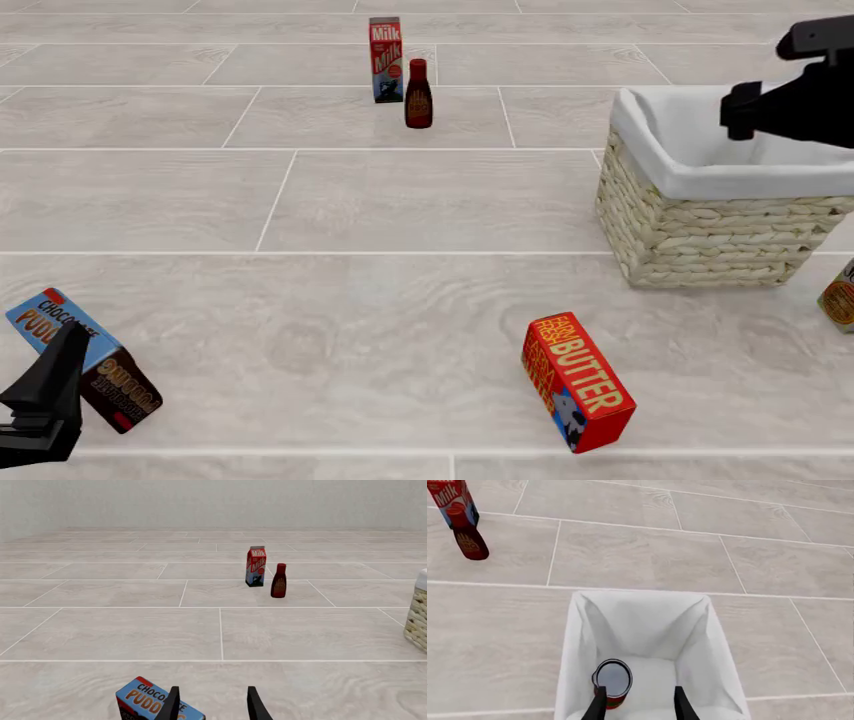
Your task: Pick the tomato sauce and place it in the basket.
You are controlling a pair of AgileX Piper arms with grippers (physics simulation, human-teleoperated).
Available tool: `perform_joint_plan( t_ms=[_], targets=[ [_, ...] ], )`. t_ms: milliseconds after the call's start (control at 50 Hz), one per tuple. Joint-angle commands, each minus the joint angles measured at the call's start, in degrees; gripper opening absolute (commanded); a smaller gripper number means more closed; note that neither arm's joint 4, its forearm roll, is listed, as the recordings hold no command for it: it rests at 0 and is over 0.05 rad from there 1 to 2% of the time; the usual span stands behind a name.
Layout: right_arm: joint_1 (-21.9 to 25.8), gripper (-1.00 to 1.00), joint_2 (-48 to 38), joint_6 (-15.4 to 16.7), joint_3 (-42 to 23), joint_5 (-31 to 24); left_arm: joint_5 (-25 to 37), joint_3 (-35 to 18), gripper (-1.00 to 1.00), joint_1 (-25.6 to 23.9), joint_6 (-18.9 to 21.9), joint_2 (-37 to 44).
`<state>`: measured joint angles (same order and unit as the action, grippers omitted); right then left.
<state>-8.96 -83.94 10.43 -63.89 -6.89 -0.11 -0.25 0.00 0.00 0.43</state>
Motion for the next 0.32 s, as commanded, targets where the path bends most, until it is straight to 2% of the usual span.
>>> perform_joint_plan(
  t_ms=[20,320],
  targets=[
    [0.0,1.0,1.23,-0.4,-0.22,-0.54,0.0,0.0,1.0,0.0,0.0,0.0],
    [0.74,1.0,5.55,-0.73,-0.91,-2.39,0.0,0.0,1.0,0.0,0.0,0.0]
  ],
)
